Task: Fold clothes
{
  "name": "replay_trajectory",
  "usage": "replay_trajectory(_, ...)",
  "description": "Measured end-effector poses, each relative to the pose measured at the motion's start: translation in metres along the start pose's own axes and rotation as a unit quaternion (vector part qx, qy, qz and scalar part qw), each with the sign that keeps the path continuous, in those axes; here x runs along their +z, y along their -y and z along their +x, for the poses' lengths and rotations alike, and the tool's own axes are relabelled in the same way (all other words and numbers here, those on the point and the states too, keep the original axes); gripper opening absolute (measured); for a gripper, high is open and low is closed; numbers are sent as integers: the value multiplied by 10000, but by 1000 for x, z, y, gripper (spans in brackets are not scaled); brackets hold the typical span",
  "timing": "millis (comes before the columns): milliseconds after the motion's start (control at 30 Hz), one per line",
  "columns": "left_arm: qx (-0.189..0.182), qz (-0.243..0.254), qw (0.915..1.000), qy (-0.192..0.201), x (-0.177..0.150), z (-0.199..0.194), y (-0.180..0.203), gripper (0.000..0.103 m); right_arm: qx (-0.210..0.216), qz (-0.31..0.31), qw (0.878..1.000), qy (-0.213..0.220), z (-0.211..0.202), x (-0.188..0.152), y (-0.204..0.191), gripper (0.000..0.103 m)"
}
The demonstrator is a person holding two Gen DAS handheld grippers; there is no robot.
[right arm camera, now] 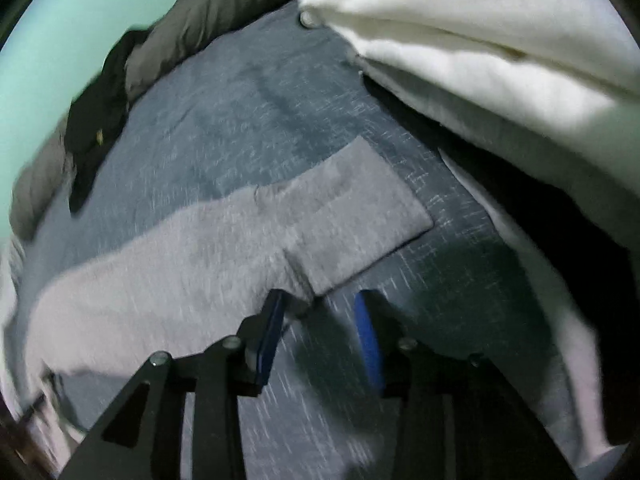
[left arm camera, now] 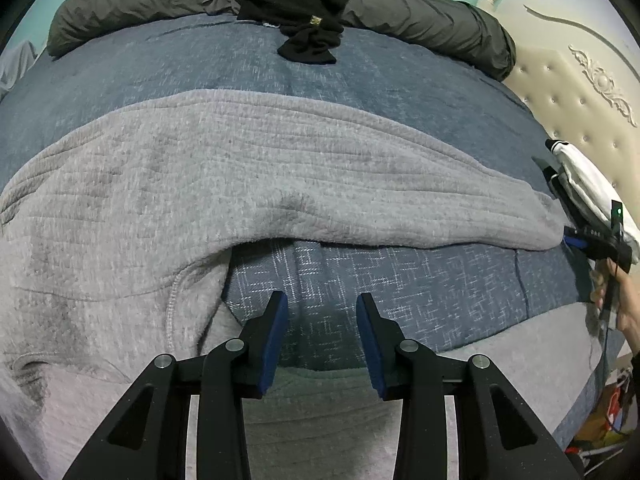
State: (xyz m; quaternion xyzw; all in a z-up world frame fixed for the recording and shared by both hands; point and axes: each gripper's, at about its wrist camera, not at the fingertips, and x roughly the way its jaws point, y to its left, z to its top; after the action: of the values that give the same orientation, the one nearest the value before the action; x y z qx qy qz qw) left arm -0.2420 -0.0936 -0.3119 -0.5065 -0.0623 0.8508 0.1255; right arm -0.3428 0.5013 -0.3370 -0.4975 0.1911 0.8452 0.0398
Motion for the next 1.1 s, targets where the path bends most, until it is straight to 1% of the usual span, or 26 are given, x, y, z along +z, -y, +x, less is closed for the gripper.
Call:
replay_trajectory(167,11,-17,10000,-21,-1,4,-3,39,279,316,9990,142,10,8,-5,40)
replay_trajectory(333,17,-16,10000,-53,-3,6,-4,39,201,125,9997,87,12,9,-10,40)
replay_trajectory(400,25,2,10000,-62,-3,6,-4,39,137,5,9999,60,12,6,-16,23)
replay_trajectory(433,30,10,10000,-65,-2,6,-4,39,93,-68,9999,54,12,5,-19,17)
replay_trajectory(467,34,12,10000,-66,-2,6,-5,39,41,-148,9999,52,12,4,-23,13)
replay_trajectory(567,48,-18,10000,-54,0,5,-7,39,38,-373,9991,181,0,5,-28,9)
replay_trajectory(633,52,-25,10000,-49,0,4,-8,39,-29,-506,9984,260,-11,6,-27,9)
replay_trajectory(733,65,-10,10000,-46,-1,1,-9,39,-179,-814,9963,217,-26,13,-31,9)
replay_trajectory(833,91,-16,9999,-66,1,1,-13,39,-536,-1205,9912,85,-28,17,-31,8)
replay_trajectory(967,33,-121,9999,-99,3,0,-21,39,-1003,-1506,9830,-324,-1,8,-26,9)
replay_trajectory(1000,63,-130,9998,-125,3,1,-24,39,-1109,-1596,9804,-330,3,4,-27,9)
replay_trajectory(1100,188,-141,9996,-174,3,2,-31,39,-1348,-1778,9746,-210,4,-3,-31,18)
